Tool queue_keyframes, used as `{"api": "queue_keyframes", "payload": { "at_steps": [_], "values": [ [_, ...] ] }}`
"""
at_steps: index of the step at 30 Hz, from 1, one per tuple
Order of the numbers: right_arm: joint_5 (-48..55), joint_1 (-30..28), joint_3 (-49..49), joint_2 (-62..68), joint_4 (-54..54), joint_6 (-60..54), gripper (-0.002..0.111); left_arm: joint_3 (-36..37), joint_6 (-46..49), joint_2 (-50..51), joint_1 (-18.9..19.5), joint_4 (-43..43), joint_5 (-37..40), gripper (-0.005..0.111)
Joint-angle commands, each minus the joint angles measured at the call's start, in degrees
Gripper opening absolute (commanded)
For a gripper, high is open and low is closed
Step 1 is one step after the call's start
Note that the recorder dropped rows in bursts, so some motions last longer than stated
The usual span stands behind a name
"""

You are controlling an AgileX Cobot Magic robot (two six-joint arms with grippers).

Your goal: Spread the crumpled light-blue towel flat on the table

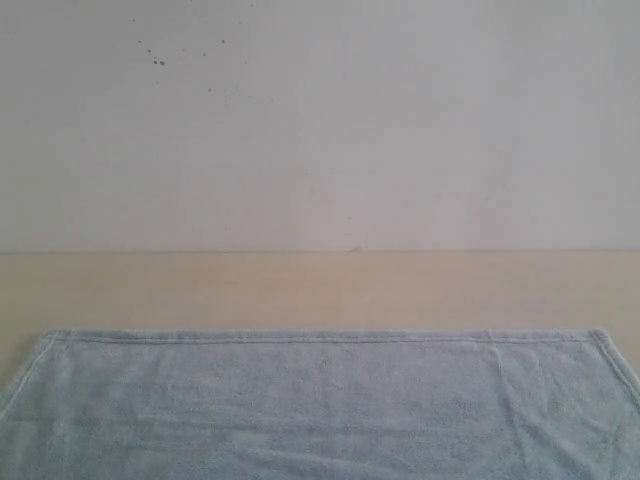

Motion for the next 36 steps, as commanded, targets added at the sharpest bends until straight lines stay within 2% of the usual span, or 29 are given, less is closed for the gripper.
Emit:
{"api": "queue_keyframes", "payload": {
  "at_steps": [1, 7, 36],
  "values": [
    [-4.7, 0.0, 3.0, -0.3, -0.5, -2.7, 0.0, 0.1, 0.0, -0.4, -0.1, -0.1, 0.1, 0.004],
    [-8.5, 0.0, 5.7, -0.3, -0.5, -3.1, 0.0, 0.1, 0.0, -0.4, -0.1, -0.1, 0.1, 0.004],
    [-7.0, 0.0, 5.7, -0.3, -0.5, -2.4, 0.0, 0.1, 0.0, -0.4, -0.1, -0.1, 0.1, 0.004]
  ]
}}
